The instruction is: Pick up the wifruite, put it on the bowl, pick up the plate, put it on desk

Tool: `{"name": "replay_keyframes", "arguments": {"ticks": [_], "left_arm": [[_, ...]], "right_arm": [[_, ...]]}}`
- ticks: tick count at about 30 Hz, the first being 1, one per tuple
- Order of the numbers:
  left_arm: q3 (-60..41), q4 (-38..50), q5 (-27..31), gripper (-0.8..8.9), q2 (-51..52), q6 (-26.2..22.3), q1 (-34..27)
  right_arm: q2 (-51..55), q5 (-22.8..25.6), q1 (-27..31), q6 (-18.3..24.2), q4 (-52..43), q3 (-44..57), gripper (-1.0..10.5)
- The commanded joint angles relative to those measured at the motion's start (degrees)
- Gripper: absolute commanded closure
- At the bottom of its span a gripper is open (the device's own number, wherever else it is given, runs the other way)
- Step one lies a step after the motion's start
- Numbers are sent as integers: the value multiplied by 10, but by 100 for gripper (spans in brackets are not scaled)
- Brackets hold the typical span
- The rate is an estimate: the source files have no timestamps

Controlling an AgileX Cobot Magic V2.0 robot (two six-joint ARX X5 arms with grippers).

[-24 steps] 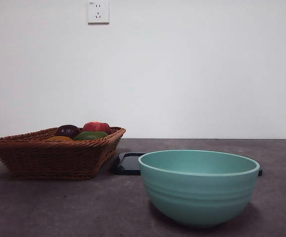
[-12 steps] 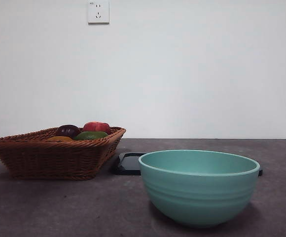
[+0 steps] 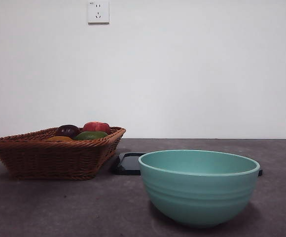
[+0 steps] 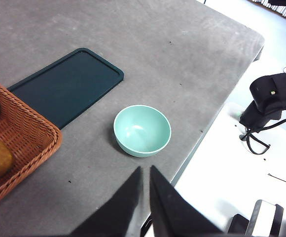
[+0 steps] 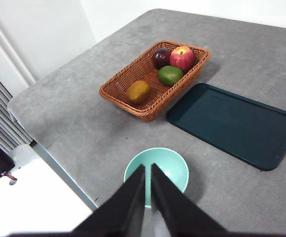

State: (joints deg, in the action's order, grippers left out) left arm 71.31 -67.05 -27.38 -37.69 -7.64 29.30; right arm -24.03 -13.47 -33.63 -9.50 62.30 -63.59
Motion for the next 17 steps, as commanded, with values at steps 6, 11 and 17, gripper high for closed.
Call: {"name": "replay_keyframes", "arguments": {"ticks": [6,11,17], "left_arm": [[6,9,1,795,-2,-3,-16],[-9,40,0,795,-1,-10,-87],[-184,298,0,795,57,28,-198]], "right_arm": [[-2,0,-3,-3,-7,-10,933],[-2,0,-3,-3,-7,-10,933],[-2,0,-3,-3,-7,-10,933]]}}
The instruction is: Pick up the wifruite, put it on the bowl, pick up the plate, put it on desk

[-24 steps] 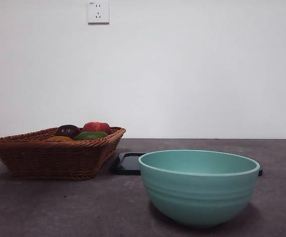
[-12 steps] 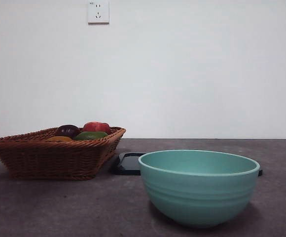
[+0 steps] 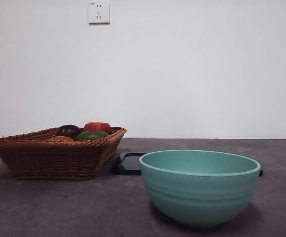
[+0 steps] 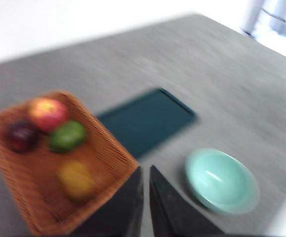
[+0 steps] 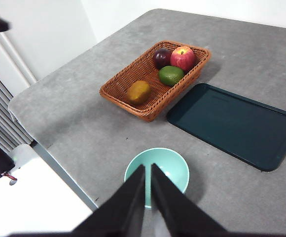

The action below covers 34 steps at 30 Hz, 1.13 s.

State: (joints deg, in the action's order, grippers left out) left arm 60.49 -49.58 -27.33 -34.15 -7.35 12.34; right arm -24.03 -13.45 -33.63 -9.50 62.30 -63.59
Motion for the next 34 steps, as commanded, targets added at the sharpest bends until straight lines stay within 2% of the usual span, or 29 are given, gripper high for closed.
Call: {"name": "replay_keyframes", "arguments": {"ticks": [1,5,8,10,13,18,27,34], "left_arm": [[-126,185,-1,795,40,36,-45],[-294,346,10,795,110,57,-93],[-400,439,56,795,158,71,-111],[-453,467,96,795,188,89,-116],[-504,455,170,795,228,117,-118],[-551,427,249,795,260,130,-118],[-596,427,259,795,293,130,-118],[-598,388,259,795,334,130,-118]], "right_arm": [[-2,0,-3,-3,-7,-10,933],[-2,0,-3,-3,-7,-10,933],[-2,0,-3,-3,-7,-10,933],[-2,0,-3,-3,-7,-10,933],[-2,0,-3,-3,-7,-10,933],[-2,0,-3,-3,-7,-10,933],[-2,0,-3,-3,-7,-10,933],[-2,0,-3,-3,-7,-10,933]]}}
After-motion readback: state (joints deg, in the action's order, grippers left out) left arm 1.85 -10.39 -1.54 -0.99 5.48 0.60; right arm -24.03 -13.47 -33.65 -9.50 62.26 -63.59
